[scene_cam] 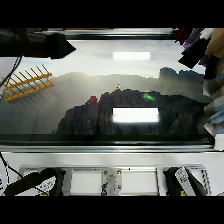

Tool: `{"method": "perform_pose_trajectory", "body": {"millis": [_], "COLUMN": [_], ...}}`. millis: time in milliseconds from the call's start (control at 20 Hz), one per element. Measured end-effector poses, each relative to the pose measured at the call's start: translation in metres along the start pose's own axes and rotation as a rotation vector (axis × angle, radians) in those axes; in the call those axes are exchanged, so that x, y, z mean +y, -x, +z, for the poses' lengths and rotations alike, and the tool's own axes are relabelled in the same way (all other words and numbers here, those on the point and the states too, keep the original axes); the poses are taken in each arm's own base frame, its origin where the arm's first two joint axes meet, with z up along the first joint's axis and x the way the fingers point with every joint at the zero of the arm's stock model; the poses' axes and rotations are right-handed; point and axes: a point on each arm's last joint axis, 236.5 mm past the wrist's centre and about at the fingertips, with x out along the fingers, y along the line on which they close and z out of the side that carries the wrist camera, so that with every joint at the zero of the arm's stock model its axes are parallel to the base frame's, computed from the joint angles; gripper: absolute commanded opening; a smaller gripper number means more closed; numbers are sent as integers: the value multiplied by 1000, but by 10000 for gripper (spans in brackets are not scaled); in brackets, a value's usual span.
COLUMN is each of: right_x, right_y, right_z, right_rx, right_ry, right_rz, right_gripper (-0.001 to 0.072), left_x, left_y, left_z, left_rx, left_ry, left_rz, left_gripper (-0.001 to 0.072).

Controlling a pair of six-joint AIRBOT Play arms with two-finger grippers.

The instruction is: Fold the clothes and pants, and hang the long-sleeved shirts on hangers.

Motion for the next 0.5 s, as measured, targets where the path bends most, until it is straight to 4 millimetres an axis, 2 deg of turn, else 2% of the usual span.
{"method": "perform_pose_trajectory", "body": {"millis": [300, 500], "right_x": [12, 18], "right_y": [-7, -12], "right_z": [23, 22], "right_rx": [-67, -72], "right_ry": [28, 30], "right_rz": [30, 44], "right_gripper": [13, 14], "left_x": [-3, -3], "left_y": [-21, -24], "left_z": [-14, -16], "left_rx": [31, 32], "left_ry": [12, 14], "left_rz": [-16, -18], "left_gripper": [12, 12]}}
